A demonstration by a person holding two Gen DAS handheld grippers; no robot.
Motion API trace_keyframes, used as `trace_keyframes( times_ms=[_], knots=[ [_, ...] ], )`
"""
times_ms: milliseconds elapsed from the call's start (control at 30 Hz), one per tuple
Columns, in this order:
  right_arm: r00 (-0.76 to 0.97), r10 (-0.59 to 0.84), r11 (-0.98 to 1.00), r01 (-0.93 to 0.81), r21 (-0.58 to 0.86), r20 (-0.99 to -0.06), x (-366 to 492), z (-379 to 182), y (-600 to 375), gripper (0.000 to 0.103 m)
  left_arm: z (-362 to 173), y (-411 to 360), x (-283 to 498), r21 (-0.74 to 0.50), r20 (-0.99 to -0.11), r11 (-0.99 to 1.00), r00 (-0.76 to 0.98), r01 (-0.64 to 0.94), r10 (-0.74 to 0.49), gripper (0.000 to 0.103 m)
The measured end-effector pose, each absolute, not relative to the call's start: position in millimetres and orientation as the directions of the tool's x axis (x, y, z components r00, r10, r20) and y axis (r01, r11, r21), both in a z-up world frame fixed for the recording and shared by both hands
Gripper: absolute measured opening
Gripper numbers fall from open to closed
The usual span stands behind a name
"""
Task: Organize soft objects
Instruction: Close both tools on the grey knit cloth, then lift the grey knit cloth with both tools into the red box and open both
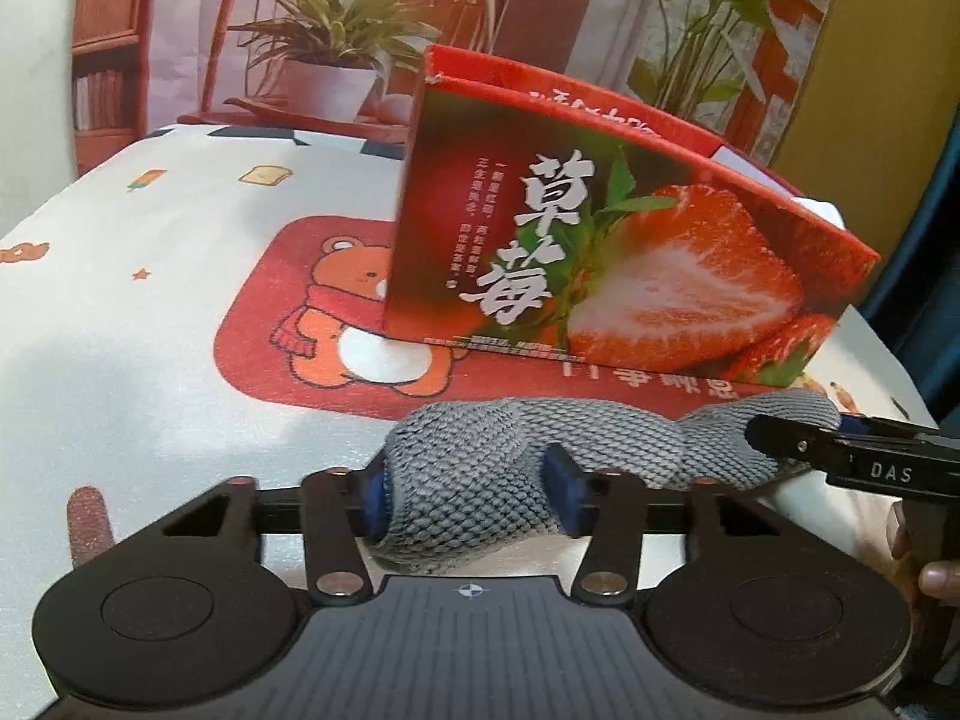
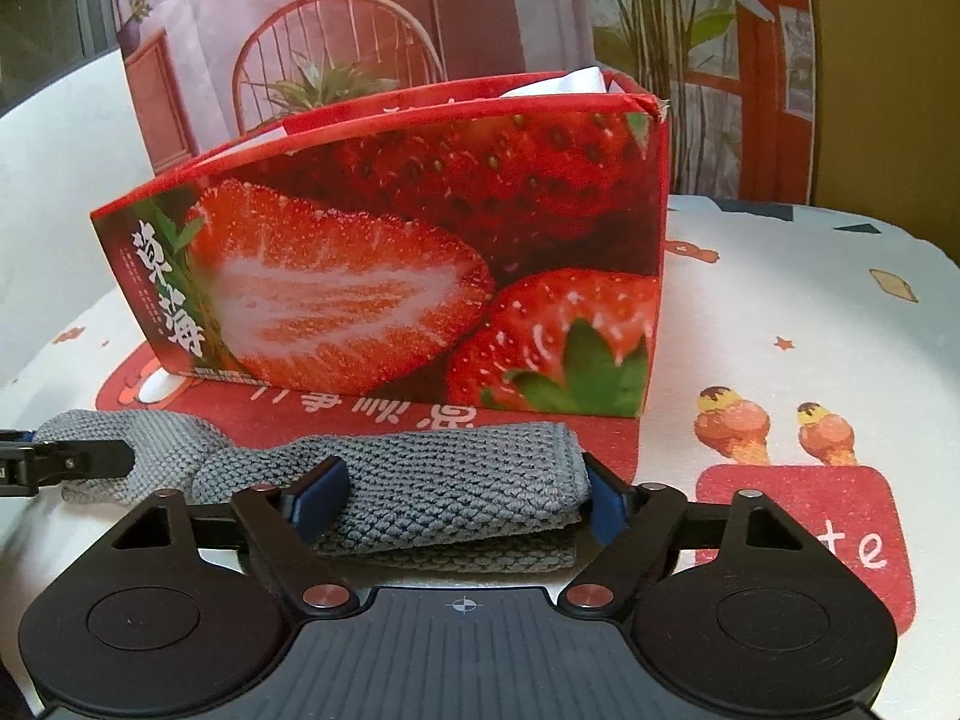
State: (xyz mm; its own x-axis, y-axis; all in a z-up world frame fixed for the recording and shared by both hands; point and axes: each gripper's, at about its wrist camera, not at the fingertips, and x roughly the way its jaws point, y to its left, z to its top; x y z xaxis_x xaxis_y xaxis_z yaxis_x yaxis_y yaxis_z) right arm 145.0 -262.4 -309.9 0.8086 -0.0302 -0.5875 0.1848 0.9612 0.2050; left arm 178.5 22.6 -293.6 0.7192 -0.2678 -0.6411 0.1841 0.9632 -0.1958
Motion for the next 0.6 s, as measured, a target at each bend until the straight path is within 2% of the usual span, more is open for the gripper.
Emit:
trace_keyframes(
  times_ms=[67, 233, 433, 600],
  knots=[
    [0.817, -0.019, 0.956, 0.184, 0.229, -0.576, 143, -310, -266, 0.063, -293, 19, 177, -0.17, -0.637, 0.966, 0.727, 0.194, -0.258, 0.045],
    [0.839, 0.007, 0.936, 0.186, 0.299, -0.544, 136, -311, -276, 0.042, -294, 15, 176, -0.145, -0.638, 0.968, 0.728, 0.207, -0.251, 0.044],
    [0.865, 0.015, 0.941, 0.158, 0.301, -0.501, 129, -308, -275, 0.031, -297, 17, 177, -0.146, -0.643, 0.968, 0.724, 0.204, -0.25, 0.044],
    [0.862, 0.005, 0.955, 0.147, 0.257, -0.507, 131, -307, -267, 0.026, -297, 18, 177, -0.147, -0.642, 0.968, 0.724, 0.205, -0.251, 0.045]
  ],
)
